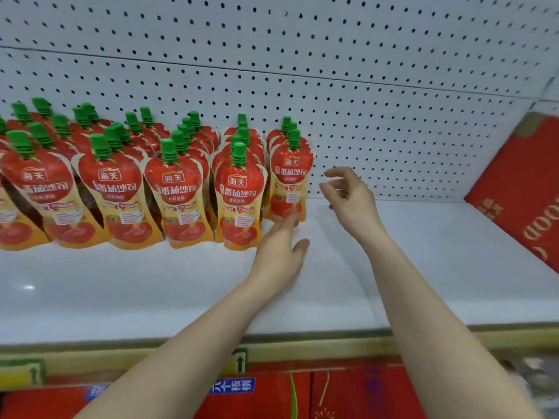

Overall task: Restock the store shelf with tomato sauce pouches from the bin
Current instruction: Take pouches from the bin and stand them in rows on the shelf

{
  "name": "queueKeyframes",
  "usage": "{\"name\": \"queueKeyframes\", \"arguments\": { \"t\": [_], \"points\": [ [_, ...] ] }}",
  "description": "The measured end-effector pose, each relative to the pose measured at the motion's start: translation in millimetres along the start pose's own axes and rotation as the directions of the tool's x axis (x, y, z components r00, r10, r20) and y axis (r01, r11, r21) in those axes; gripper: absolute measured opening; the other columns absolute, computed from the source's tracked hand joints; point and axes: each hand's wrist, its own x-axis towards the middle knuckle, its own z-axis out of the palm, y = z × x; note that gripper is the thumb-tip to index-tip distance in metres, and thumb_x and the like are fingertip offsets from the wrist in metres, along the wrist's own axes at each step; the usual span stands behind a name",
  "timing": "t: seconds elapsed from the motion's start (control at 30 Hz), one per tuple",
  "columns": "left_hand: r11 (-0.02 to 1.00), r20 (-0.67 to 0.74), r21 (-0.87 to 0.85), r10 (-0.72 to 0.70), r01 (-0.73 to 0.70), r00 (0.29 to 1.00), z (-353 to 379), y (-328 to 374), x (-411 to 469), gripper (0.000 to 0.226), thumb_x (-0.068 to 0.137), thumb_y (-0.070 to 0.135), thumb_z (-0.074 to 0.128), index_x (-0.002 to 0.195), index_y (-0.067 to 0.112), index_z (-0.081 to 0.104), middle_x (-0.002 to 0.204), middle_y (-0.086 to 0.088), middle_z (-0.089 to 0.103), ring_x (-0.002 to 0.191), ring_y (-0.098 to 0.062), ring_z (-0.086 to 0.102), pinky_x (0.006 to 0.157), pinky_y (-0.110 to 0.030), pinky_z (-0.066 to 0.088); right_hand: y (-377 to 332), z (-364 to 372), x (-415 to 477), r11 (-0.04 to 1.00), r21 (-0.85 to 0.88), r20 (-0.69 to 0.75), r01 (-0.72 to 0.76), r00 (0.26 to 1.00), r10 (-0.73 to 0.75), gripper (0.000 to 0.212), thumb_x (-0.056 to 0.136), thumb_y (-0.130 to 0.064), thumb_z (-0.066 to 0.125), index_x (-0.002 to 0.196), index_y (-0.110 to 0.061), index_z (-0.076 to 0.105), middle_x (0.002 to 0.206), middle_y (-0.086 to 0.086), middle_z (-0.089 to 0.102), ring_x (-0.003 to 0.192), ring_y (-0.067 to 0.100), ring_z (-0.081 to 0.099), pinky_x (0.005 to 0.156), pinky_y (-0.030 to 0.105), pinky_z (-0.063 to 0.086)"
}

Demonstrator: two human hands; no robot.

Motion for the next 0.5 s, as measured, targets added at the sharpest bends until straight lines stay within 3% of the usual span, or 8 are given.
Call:
{"name": "queueKeyframes", "arguments": {
  "t": [0.17, 0.3, 0.43, 0.5],
  "points": [
    [0.982, 0.014, -0.156, 0.111, -0.107, 0.994, -7, 9, -47, 0.036, 0.093, 0.012, 0.057, 0.129, 0.019, 0.056, 0.121, 0.0, 0.064, 0.112, -0.014, 0.058, 0.099, -0.035, 0.048, 2, -39, -102, 0.982, -0.191, -0.046, 0.004, 0.999, -0.012, 0.019, 0.1, -0.028, 0.048, 0.115, -0.029, 0.06, 0.102, -0.008, 0.069, 0.1, 0.014, 0.063, 0.087, 0.032, 0.049],
    [0.934, 0.021, -0.305, 0.202, -0.186, 0.979, -1, 19, -109, 0.029, 0.092, 0.007, 0.056, 0.118, 0.019, 0.062, 0.11, 0.002, 0.068, 0.1, -0.005, 0.062, 0.085, -0.013, 0.049, 8, -62, -216, 0.964, -0.265, -0.159, -0.011, 0.987, -0.032, 0.019, 0.101, -0.025, 0.05, 0.116, -0.024, 0.061, 0.103, -0.009, 0.068, 0.094, 0.007, 0.061, 0.074, 0.016, 0.043],
    [0.888, 0.093, -0.409, 0.269, -0.21, 0.959, 19, 18, -178, 0.026, 0.093, 0.006, 0.055, 0.112, 0.021, 0.064, 0.105, 0.004, 0.069, 0.098, -0.001, 0.063, 0.086, -0.014, 0.049, 41, -81, -332, 0.949, -0.274, -0.263, -0.155, 0.961, 0.081, 0.018, 0.1, -0.026, 0.053, 0.116, -0.023, 0.061, 0.102, -0.009, 0.068, 0.091, 0.008, 0.064, 0.08, 0.032, 0.052],
    [0.886, 0.156, -0.434, 0.251, -0.162, 0.955, 39, 7, -207, 0.028, 0.093, 0.006, 0.056, 0.111, 0.026, 0.064, 0.102, 0.008, 0.069, 0.095, 0.0, 0.064, 0.085, -0.016, 0.05, 66, -86, -386, 0.929, -0.255, -0.29, -0.268, 0.938, 0.191, 0.015, 0.101, -0.024, 0.052, 0.113, -0.025, 0.062, 0.102, -0.009, 0.068, 0.092, 0.01, 0.064, 0.079, 0.033, 0.053]
  ]
}}
